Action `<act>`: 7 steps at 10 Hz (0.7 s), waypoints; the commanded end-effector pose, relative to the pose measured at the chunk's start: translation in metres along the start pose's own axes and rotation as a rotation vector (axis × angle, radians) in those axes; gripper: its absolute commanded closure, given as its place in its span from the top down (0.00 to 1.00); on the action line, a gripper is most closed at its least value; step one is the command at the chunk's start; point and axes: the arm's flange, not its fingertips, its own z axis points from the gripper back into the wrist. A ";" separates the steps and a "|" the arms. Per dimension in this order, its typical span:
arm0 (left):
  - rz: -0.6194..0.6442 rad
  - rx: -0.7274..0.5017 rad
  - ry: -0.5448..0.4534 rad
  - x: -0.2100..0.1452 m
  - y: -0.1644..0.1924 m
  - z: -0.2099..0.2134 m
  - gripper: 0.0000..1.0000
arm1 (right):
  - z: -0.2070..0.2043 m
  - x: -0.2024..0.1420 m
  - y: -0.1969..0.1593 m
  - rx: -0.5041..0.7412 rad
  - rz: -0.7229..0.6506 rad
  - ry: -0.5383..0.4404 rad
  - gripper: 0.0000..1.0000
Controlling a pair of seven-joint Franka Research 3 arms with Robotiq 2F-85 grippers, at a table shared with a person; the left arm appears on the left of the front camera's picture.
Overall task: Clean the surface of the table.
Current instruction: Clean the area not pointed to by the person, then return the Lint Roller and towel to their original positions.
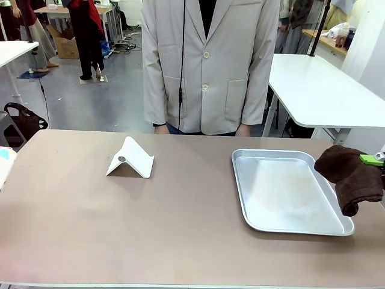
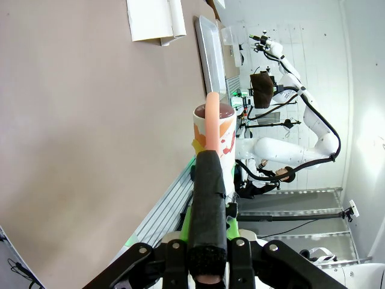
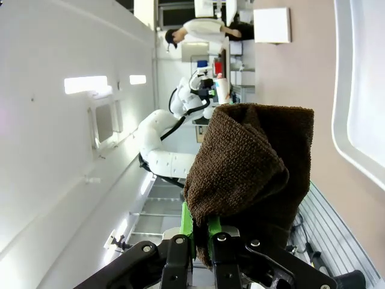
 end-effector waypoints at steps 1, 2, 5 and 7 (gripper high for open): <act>0.013 0.000 -0.001 -0.002 -0.005 -0.001 0.22 | -0.003 -0.002 0.005 -0.001 0.013 0.006 0.11; 0.013 0.000 -0.001 -0.002 -0.005 -0.001 0.22 | -0.003 -0.002 0.005 -0.001 0.013 0.006 0.11; 0.013 0.000 -0.001 -0.002 -0.005 -0.001 0.22 | -0.003 -0.002 0.005 -0.001 0.013 0.006 0.11; 0.013 0.000 -0.001 -0.002 -0.005 -0.001 0.22 | -0.003 -0.002 0.005 -0.001 0.013 0.006 0.11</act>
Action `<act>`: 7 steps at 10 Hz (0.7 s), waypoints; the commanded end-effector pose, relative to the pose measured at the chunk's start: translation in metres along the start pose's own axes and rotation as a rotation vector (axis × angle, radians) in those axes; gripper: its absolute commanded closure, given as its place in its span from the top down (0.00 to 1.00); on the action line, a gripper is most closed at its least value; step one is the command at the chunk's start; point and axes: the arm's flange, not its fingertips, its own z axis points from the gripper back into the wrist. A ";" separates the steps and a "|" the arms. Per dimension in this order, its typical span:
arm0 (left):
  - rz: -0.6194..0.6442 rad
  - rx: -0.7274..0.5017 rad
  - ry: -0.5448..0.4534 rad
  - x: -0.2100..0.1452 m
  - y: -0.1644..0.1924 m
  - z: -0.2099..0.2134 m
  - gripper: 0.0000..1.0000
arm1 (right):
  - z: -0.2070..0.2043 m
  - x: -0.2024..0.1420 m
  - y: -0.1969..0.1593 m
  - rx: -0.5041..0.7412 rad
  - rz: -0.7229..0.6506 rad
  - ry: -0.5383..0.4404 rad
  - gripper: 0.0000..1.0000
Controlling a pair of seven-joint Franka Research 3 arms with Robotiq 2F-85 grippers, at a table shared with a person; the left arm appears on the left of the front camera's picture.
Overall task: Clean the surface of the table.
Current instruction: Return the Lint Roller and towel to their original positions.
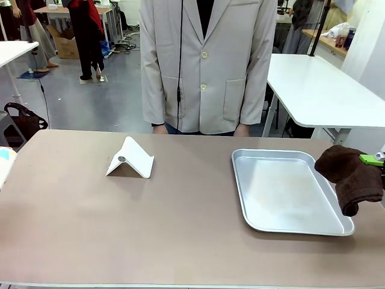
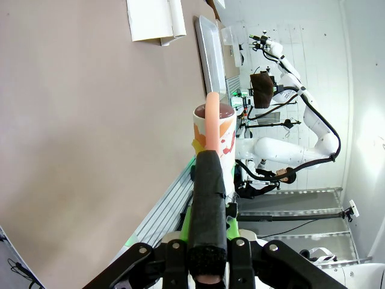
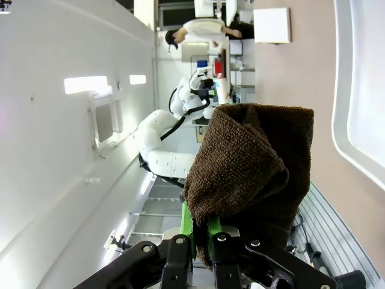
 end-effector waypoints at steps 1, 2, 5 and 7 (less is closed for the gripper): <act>0.013 0.000 -0.001 -0.002 -0.005 -0.001 0.22 | -0.003 -0.002 0.005 -0.001 0.013 0.006 0.11; 0.013 0.000 -0.001 -0.002 -0.005 -0.001 0.22 | -0.003 -0.002 0.005 -0.001 0.013 0.006 0.11; -0.033 0.028 0.040 0.017 -0.030 -0.012 0.22 | -0.029 0.009 0.015 0.008 0.069 0.015 0.11; -0.030 0.133 0.109 0.062 -0.088 -0.060 0.22 | -0.081 0.040 0.041 -0.014 0.099 0.034 0.11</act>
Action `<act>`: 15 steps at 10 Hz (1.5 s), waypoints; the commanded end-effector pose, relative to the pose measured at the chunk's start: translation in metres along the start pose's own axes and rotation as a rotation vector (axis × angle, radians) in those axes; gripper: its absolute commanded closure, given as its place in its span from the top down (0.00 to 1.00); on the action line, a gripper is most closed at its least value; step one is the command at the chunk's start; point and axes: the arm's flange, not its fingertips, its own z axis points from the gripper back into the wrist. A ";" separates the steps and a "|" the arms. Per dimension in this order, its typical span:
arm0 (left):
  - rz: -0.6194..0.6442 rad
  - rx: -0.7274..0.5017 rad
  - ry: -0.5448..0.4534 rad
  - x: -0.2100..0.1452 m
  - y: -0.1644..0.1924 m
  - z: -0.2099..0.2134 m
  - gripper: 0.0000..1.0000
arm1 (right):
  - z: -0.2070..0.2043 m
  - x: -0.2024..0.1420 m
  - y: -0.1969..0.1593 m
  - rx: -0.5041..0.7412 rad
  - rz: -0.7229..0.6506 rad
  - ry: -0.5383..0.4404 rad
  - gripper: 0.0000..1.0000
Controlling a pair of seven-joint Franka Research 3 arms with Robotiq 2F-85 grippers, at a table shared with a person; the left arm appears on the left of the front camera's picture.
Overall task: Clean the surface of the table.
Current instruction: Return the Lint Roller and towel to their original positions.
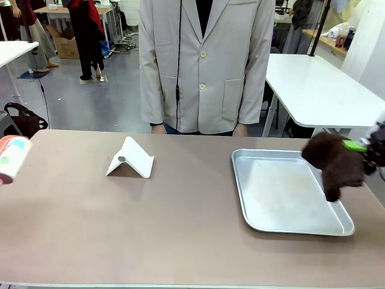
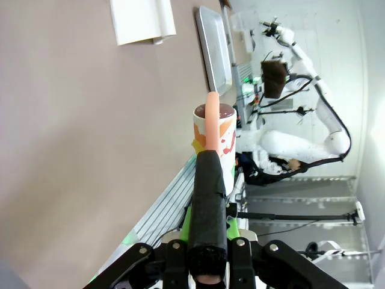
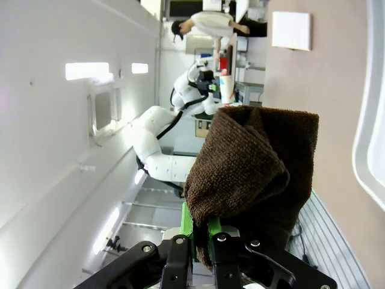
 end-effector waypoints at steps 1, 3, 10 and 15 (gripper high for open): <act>-0.003 0.093 0.063 0.041 -0.066 -0.054 0.22 | -0.062 0.033 0.024 -0.058 0.004 -0.018 0.11; 0.000 0.149 0.063 0.074 -0.108 -0.102 0.22 | -0.117 0.056 0.030 -0.102 0.006 -0.033 0.11; 0.162 0.439 0.086 0.222 -0.130 -0.241 0.22 | -0.260 0.138 -0.064 -0.341 -0.105 -0.060 0.11; 0.188 0.577 0.108 0.274 -0.098 -0.283 0.22 | -0.272 0.153 -0.134 -0.458 -0.238 -0.078 0.11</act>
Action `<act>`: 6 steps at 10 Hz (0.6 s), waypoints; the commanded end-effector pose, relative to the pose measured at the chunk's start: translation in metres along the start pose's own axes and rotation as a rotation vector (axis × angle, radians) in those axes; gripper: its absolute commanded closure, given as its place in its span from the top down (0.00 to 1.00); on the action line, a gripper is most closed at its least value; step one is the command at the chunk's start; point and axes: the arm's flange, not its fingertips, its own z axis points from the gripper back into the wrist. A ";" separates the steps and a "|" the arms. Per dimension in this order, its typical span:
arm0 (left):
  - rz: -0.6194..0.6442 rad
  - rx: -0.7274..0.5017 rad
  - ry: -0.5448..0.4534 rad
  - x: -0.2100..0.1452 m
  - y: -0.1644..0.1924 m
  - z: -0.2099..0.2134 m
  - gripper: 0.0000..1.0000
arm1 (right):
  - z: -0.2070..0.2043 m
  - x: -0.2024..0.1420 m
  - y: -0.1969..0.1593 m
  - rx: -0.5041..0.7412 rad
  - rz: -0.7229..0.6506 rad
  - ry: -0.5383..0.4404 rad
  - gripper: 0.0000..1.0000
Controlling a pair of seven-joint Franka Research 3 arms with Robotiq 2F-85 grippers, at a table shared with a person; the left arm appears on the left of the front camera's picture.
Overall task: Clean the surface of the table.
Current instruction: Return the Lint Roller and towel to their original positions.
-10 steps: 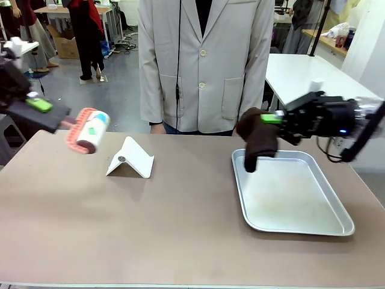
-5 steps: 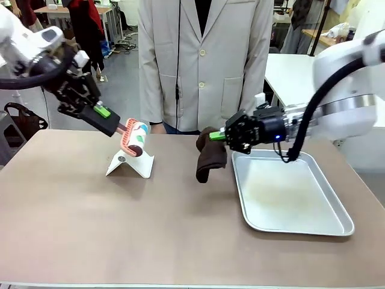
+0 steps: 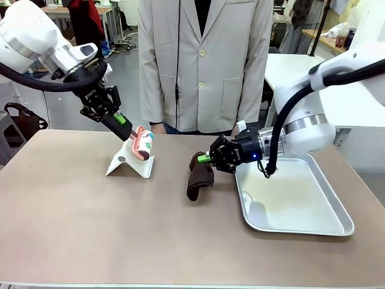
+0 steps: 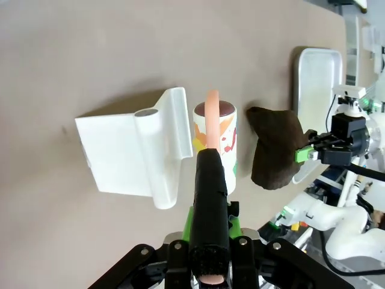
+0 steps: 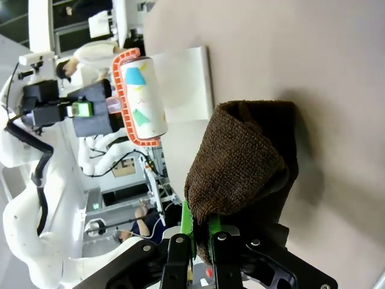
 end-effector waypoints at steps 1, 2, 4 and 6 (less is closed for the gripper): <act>0.016 0.044 0.002 0.010 -0.011 -0.004 0.22 | -0.003 0.015 0.000 -0.055 -0.080 -0.042 0.11; 0.024 0.051 0.006 0.012 -0.011 -0.009 0.22 | 0.000 0.000 0.000 0.000 0.000 0.000 0.11; 0.049 0.085 0.015 0.015 -0.009 -0.021 0.22 | 0.000 0.000 0.000 0.000 0.000 0.000 0.11; 0.063 0.113 0.010 0.018 -0.007 -0.030 0.22 | 0.000 0.000 0.000 0.000 0.000 0.000 0.11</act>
